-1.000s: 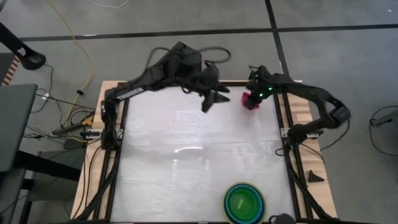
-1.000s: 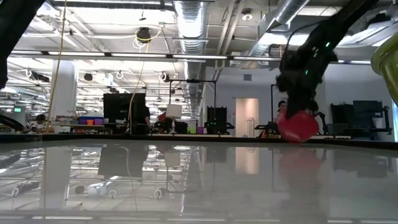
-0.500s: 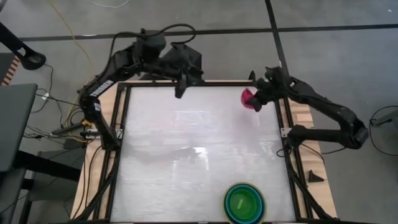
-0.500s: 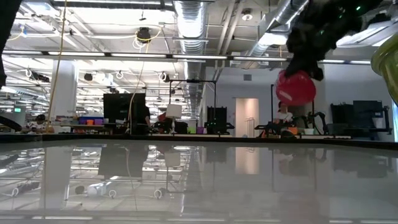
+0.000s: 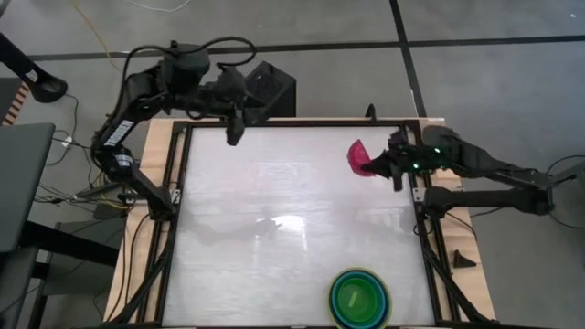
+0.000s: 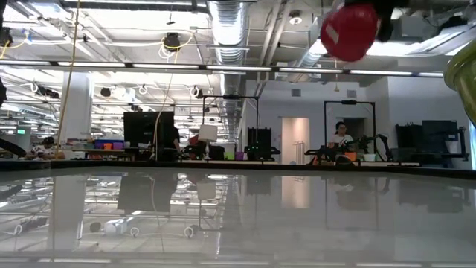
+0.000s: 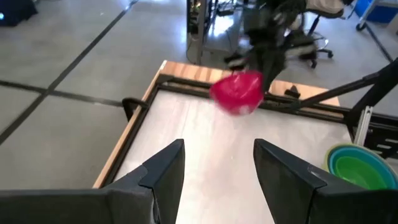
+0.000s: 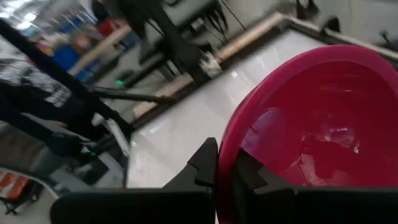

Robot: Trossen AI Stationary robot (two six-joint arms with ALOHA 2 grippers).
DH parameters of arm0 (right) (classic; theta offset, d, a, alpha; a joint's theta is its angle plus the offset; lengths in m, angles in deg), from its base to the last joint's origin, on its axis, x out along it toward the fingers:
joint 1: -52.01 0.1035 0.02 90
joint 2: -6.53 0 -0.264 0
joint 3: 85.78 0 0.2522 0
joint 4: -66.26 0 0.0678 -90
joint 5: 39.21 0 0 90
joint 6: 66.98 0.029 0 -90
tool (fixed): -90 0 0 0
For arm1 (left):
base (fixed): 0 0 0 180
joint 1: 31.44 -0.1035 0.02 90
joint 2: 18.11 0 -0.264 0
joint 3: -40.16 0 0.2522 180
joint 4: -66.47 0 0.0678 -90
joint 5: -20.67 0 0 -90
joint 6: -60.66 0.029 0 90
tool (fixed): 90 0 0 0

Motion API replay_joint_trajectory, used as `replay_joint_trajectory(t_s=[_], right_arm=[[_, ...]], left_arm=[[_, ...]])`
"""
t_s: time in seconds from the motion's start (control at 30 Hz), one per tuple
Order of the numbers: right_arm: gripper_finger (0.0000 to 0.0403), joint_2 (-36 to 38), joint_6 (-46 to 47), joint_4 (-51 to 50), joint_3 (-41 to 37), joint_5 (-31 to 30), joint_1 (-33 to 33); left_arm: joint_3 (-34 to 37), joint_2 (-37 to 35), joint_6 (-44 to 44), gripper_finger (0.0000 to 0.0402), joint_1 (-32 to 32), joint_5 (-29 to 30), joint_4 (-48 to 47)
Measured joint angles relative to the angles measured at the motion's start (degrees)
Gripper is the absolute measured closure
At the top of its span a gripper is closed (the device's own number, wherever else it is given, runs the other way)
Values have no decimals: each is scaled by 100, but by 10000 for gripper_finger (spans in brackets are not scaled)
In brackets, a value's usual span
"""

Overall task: Nest bowls inside each other by size order
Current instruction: Stack the red bowl into the light green bowl

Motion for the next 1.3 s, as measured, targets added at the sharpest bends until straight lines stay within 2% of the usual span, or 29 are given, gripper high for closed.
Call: replay_joint_trajectory(t_s=[0.23,0.37,0.5,0.67,0.87,1.1,1.3], right_arm=[[365,381,194,391,0,-1304,1515],[365,345,381,476,7,-1663,2453],[365,-14,645,558,8,-1961,3398],[365,-621,900,1010,-7,-2128,4387],[365,-1275,1468,1486,9,-2126,5385],[365,-1878,2277,953,4,-2396,6504],[365,-2595,2410,120,386,-2827,6882]], left_arm=[[0,-347,-258,222,55,87,-577],[87,-512,-341,222,151,262,-762],[469,-756,-479,222,166,415,-793],[1380,-1168,-673,222,164,730,-624],[2898,-1789,-1082,222,165,823,285],[4582,-2513,-1666,222,164,864,1588],[5422,-2855,-2050,222,164,868,2283]])
